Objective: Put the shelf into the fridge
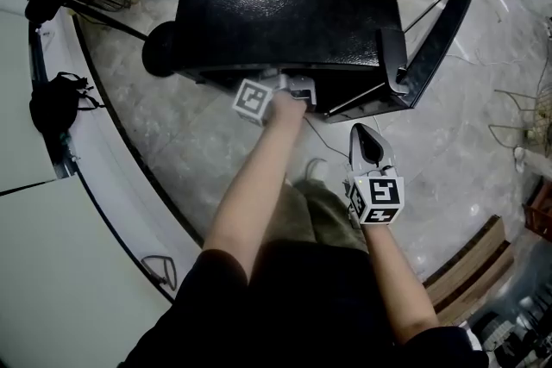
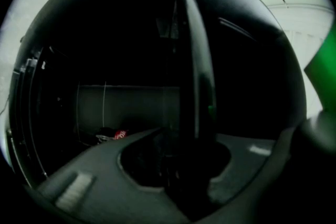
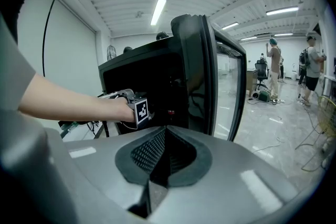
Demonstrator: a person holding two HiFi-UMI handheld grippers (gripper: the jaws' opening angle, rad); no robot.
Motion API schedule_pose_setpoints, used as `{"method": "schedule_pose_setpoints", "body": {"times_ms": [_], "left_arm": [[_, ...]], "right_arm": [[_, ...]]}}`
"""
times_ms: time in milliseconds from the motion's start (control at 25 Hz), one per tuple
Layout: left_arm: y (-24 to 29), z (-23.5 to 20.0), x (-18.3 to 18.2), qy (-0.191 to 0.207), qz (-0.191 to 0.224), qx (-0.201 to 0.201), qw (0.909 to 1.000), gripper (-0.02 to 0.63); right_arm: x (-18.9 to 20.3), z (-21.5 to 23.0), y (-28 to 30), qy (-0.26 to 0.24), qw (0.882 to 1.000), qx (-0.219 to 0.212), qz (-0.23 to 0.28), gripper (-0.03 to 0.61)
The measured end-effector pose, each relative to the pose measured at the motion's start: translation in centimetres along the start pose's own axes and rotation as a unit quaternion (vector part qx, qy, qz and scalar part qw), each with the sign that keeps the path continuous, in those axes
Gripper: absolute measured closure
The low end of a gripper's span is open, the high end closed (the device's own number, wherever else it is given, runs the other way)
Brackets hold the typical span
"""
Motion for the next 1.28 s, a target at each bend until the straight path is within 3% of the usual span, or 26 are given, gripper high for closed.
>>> {"method": "schedule_pose_setpoints", "body": {"times_ms": [160, 480, 760, 920, 1160, 1280], "left_arm": [[0.1, 0.9, 0.2, 0.007, -0.006, 0.018, 0.9998, 0.455], [-0.7, 1.4, 0.1, 0.022, -0.019, 0.003, 0.9996, 0.353], [-4.0, 0.9, -0.4, 0.036, -0.038, -0.034, 0.9981, 0.322], [-5.8, 1.7, -0.3, 0.042, -0.056, -0.021, 0.9973, 0.319], [-10.7, 4.2, 1.8, 0.015, -0.113, -0.019, 0.9933, 0.319], [-14.2, 6.0, 2.2, 0.049, -0.16, -0.034, 0.9853, 0.324]], "right_arm": [[0.2, 0.2, 0.0, 0.002, 1.0, 0.001, -0.002, 0.577], [-0.6, -0.4, -0.3, 0.001, 1.0, 0.0, 0.002, 0.578], [-1.9, -1.6, -0.5, -0.03, 0.999, -0.006, 0.01, 0.578], [-2.2, -2.1, -1.0, -0.028, 1.0, -0.003, 0.012, 0.578], [-2.6, -3.7, -2.8, -0.032, 0.999, -0.003, 0.01, 0.578], [-3.2, -4.7, -4.0, -0.029, 0.999, 0.011, 0.013, 0.578]]}}
Point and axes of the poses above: the fingertips, and each gripper's own axes: y forward along the fingers, z to its right, x out of its underside, the point moved 3 cm from there along -y, backward along the fingers, and after that the axes turned 6 degrees about -y, right-handed, at the moved point
